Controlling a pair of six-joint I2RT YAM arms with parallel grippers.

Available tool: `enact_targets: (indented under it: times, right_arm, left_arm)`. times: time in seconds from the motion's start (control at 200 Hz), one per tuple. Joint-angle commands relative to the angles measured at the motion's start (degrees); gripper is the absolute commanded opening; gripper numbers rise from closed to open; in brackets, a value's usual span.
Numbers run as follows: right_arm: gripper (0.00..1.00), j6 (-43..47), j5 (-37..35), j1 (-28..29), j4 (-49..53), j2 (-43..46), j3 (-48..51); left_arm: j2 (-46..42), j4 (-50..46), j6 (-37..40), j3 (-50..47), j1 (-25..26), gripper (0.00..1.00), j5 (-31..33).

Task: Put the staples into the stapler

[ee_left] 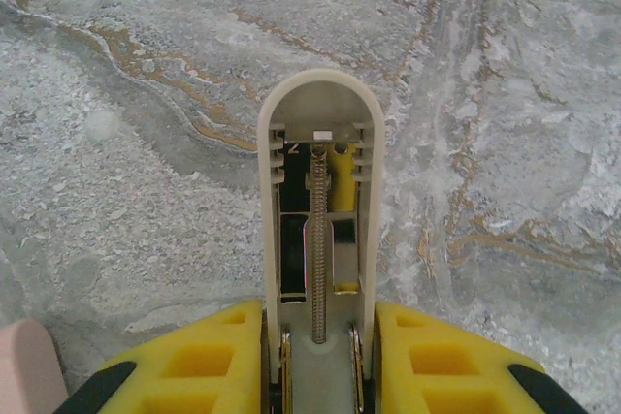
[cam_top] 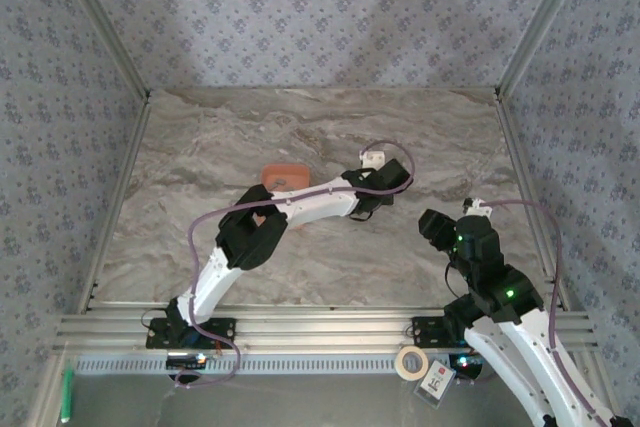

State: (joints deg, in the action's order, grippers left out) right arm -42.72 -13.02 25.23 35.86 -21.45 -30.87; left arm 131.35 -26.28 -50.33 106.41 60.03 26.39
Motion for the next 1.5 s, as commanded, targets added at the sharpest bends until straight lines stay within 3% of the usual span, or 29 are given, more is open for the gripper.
enact_targets:
  times: [0.0, 0.215, 0.61, 0.81, 1.02, 1.16, 1.499]
  right_arm:
    - [0.59, -1.1, 0.8, -0.4, 0.8, 0.7, 0.3]
    - [0.58, -1.2, 1.5, -0.5, 0.8, 0.6, 0.2]
    - [0.57, -1.1, 2.6, -0.6, 0.9, 0.6, -0.6]
    - [0.57, -0.8, 2.9, -0.6, 1.6, 0.6, -1.6]
    - [0.57, -0.9, 3.9, -0.6, 1.5, 0.6, -1.4]
    - [0.57, -1.2, 4.6, -0.6, 0.6, 0.6, -1.0]
    - [0.57, -0.9, 4.8, -0.6, -0.1, 0.5, -1.0]
  left_arm:
    - [1.1, -3.4, -3.4, 2.0, 0.4, 0.18, 2.6]
    - [2.2, -4.2, -4.9, 2.1, 0.4, 0.20, 2.1]
    - [1.5, -6.5, -5.7, 3.2, 0.3, 0.40, 0.1]
    - [-1.0, -8.1, -4.9, 3.7, 0.3, 0.45, -0.7]
    - [-6.4, -16.3, -6.0, 3.5, -0.1, 0.50, 1.4]
    - [-8.7, -21.2, -9.6, 1.7, -1.8, 0.55, -1.3]
    - [-10.5, -18.3, -13.3, -6.1, -4.2, 0.62, -3.6]
